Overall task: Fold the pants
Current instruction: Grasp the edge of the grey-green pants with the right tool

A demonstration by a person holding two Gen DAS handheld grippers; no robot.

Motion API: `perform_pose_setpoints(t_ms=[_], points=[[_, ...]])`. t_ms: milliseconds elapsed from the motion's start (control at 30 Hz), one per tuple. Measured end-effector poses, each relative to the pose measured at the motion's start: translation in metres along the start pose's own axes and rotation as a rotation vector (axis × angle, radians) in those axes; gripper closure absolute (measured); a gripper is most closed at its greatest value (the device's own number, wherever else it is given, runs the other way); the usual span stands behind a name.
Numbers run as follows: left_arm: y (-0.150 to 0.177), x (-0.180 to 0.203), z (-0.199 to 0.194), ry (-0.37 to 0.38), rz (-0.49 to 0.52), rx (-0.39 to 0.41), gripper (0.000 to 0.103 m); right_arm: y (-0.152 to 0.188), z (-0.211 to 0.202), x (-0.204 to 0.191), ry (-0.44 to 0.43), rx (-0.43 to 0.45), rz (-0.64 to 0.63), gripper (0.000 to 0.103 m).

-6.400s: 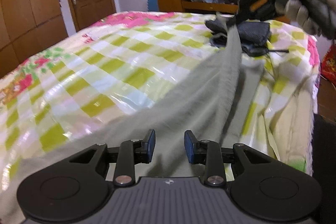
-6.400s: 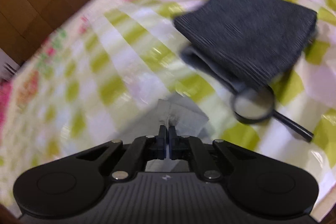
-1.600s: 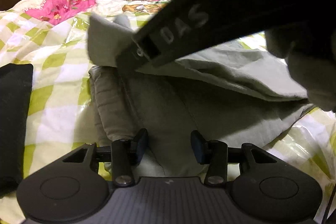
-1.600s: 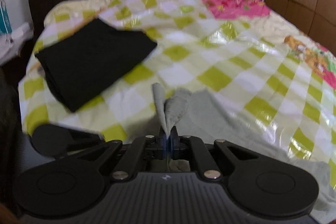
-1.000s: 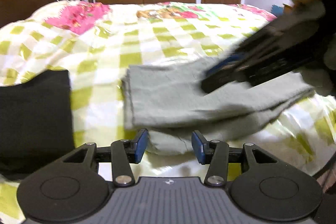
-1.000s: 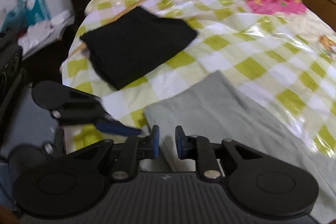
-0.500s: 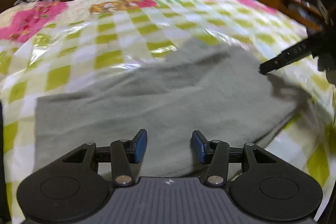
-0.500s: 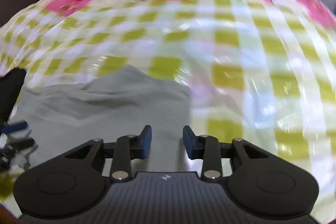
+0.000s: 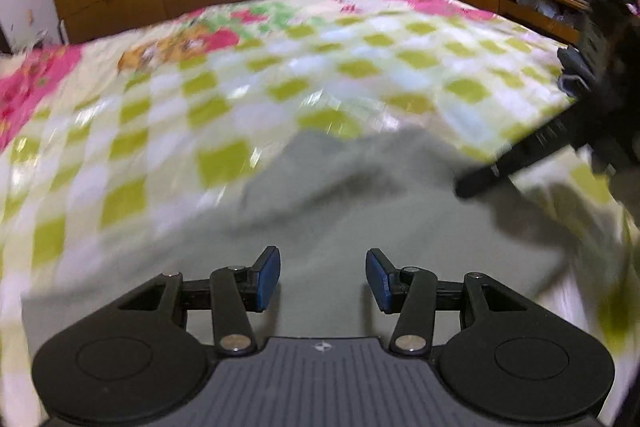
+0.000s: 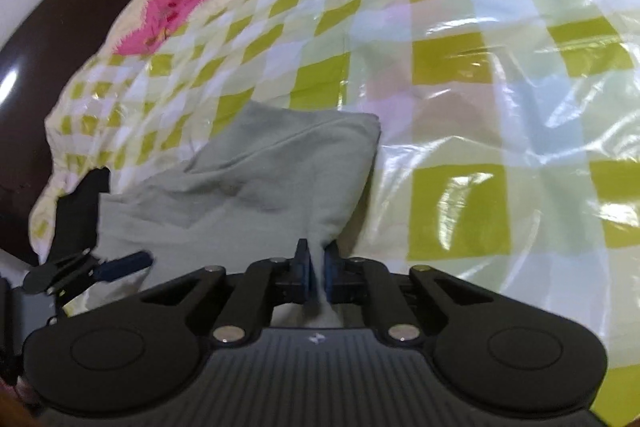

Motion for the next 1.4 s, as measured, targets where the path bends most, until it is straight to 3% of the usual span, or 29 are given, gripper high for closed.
perform_pose_setpoints(t_ms=[200, 333, 500, 667, 833, 900, 967, 1000, 1067, 1133, 1267, 1400], points=[[-0.043, 0.032, 0.073, 0.029, 0.025, 0.025, 0.043, -0.008, -0.028, 0.028, 0.068, 0.038, -0.021, 0.098], [-0.043, 0.047, 0.111, -0.026, 0.104, -0.019, 0.040, -0.014, -0.049, 0.053, 0.124, 0.040, -0.040, 0.097], [-0.046, 0.049, 0.092, -0.106, 0.108, -0.008, 0.040, -0.014, -0.067, 0.082, 0.130, 0.067, 0.039, 0.091], [-0.034, 0.055, 0.048, -0.074, 0.102, -0.013, 0.040, -0.004, -0.075, 0.089, 0.097, 0.081, 0.063, 0.083], [0.009, 0.073, 0.029, -0.040, 0.149, -0.086, 0.039, 0.009, -0.085, 0.091, 0.035, 0.066, 0.093, 0.073], [0.011, 0.077, 0.023, -0.044, 0.160, -0.074, 0.040, 0.013, -0.084, 0.092, 0.019, 0.057, 0.106, 0.073], [0.006, 0.076, 0.013, -0.039, 0.143, -0.048, 0.040, 0.014, -0.082, 0.093, 0.018, 0.059, 0.117, 0.082], [0.003, 0.073, 0.010, -0.040, 0.134, -0.031, 0.040, 0.013, -0.082, 0.093, 0.018, 0.061, 0.134, 0.093], [0.002, 0.066, 0.005, -0.061, 0.120, -0.007, 0.039, 0.011, -0.087, 0.092, 0.002, 0.082, 0.159, 0.093], [0.008, 0.060, 0.009, -0.061, 0.102, -0.031, 0.039, 0.008, -0.090, 0.090, -0.009, 0.095, 0.162, 0.091], [0.027, 0.065, 0.011, -0.043, 0.115, -0.061, 0.039, 0.009, -0.077, 0.079, -0.005, 0.054, 0.138, 0.085], [0.022, 0.065, -0.004, -0.036, 0.106, -0.003, 0.039, 0.007, -0.075, 0.077, 0.040, 0.068, 0.173, 0.096]])
Point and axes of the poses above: each gripper's, at about its wrist camera, not at the fingertips, and z roughly the way its jaws point, x to its right, y to its underside, the point moved 4 cm from there along z, roughly the way its jaws point, and after that the axes turned 5 degrees about x, right-handed, at the moved point
